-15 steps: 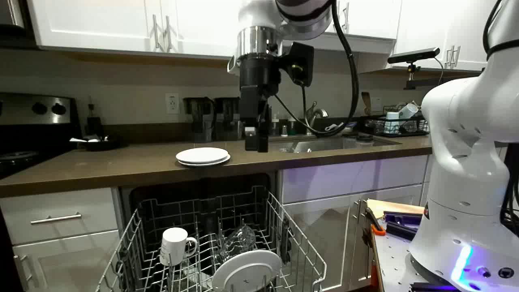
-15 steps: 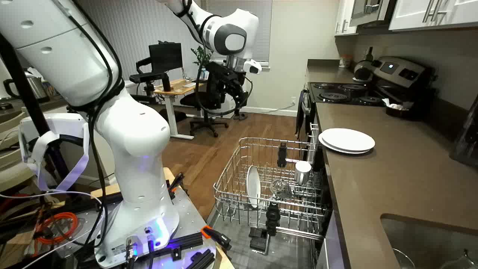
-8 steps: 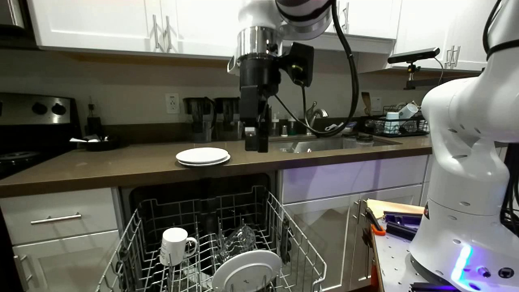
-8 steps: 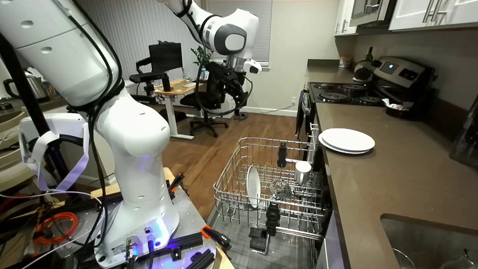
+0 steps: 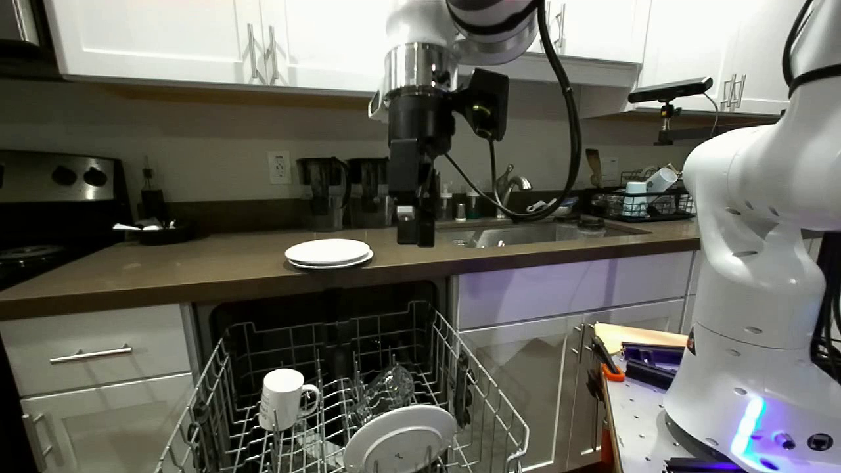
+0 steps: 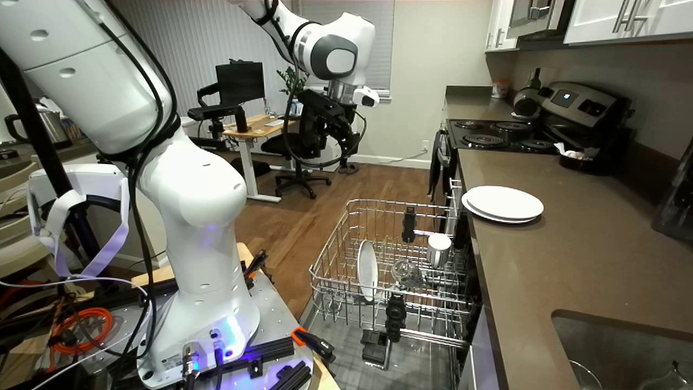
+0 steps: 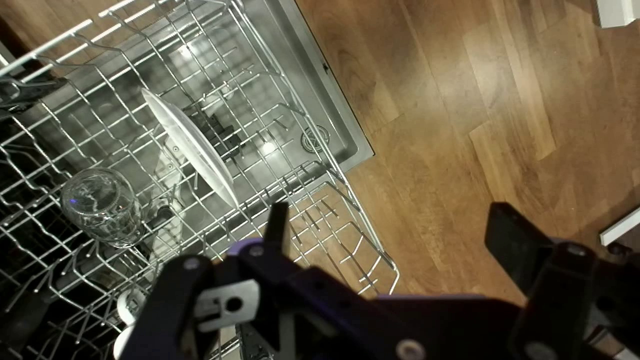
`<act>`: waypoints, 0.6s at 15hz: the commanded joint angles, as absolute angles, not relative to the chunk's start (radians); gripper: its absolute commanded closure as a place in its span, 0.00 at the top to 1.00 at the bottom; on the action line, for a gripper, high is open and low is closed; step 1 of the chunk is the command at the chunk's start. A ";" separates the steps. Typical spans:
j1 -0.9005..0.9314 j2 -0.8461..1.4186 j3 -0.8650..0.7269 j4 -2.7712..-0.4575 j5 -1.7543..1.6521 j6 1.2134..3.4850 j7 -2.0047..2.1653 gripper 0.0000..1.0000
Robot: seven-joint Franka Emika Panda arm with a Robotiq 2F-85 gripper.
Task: Move the plate to the left
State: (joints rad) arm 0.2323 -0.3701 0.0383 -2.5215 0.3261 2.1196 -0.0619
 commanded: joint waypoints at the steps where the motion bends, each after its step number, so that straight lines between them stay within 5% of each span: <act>1: 0.210 -0.327 0.058 -2.512 0.313 2.130 -0.101 1.00; 9: 0.170 -0.131 0.045 -2.497 0.267 2.325 -0.187 1.00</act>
State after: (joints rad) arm 0.1945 -0.2342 0.0397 -2.5210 0.2736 2.2250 -0.1340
